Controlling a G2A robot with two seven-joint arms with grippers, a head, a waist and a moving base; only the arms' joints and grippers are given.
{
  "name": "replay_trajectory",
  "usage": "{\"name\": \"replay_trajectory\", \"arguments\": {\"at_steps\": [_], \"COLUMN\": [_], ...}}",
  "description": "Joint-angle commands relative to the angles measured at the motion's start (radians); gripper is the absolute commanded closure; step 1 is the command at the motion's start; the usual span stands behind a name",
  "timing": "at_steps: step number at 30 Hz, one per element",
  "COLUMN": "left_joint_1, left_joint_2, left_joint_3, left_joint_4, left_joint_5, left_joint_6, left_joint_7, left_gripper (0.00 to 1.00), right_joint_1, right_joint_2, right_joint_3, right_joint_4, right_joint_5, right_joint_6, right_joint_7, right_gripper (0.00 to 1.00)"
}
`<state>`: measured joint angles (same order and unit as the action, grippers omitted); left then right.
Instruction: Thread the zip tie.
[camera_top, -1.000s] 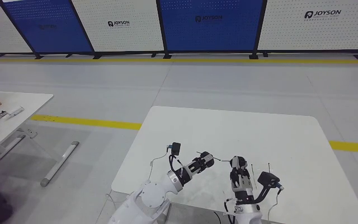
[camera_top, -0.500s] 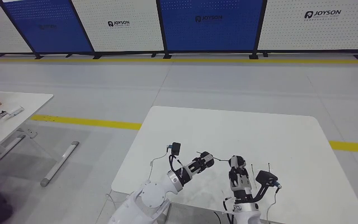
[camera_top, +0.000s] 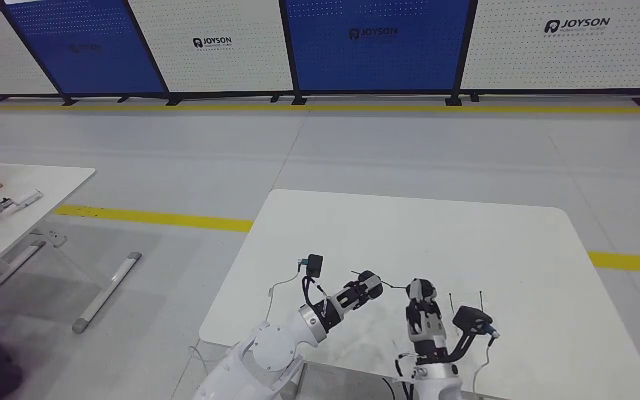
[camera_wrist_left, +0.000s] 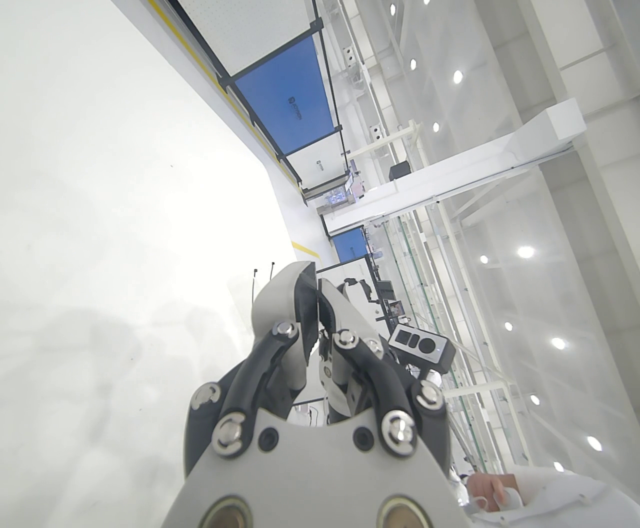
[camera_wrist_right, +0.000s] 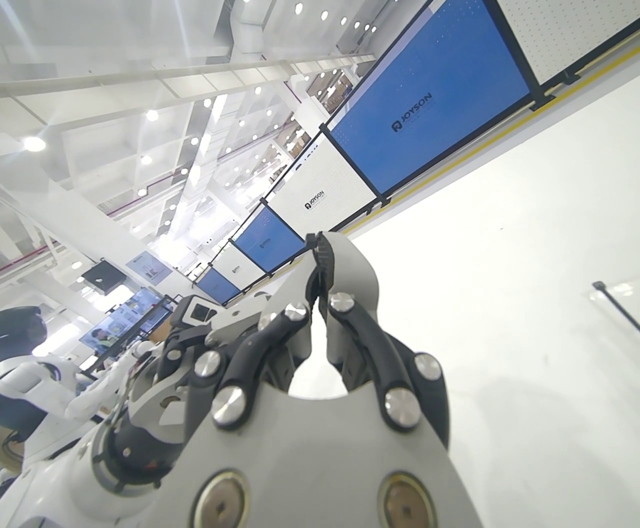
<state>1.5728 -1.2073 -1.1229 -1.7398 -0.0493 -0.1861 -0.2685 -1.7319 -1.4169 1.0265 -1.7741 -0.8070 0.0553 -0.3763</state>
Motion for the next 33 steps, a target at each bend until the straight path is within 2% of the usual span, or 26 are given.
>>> {"name": "replay_trajectory", "arguments": {"at_steps": [1,9,13,17,24,33], "left_joint_1": [0.000,0.000,0.000,0.000,0.000,0.000], "left_joint_2": [0.000,0.000,0.000,0.000,0.000,0.000], "left_joint_3": [0.000,0.000,0.000,0.000,0.000,0.000], "left_joint_4": [0.000,0.000,0.000,0.000,0.000,0.000], "left_joint_5": [0.000,0.000,0.000,0.000,0.000,0.000], "left_joint_6": [0.000,0.000,0.000,0.000,0.000,0.000], "left_joint_7": [0.000,0.000,0.000,0.000,0.000,0.000], "left_gripper": [1.00,1.00,1.00,1.00,1.00,1.00], "right_joint_1": [0.005,0.048,0.060,0.046,0.048,0.054], "right_joint_2": [-0.002,-0.013,-0.018,-0.017,-0.019,-0.023], "right_joint_3": [-0.006,-0.026,-0.034,-0.020,-0.012,-0.013], "right_joint_4": [0.007,0.070,0.091,0.088,0.103,0.117], "right_joint_5": [-0.001,0.033,0.082,0.113,0.113,0.134], "right_joint_6": [0.004,0.002,-0.051,-0.107,-0.087,-0.092], "right_joint_7": [-0.002,-0.005,-0.009,-0.035,-0.034,-0.021], "right_gripper": [1.00,1.00,1.00,1.00,1.00,1.00]}}
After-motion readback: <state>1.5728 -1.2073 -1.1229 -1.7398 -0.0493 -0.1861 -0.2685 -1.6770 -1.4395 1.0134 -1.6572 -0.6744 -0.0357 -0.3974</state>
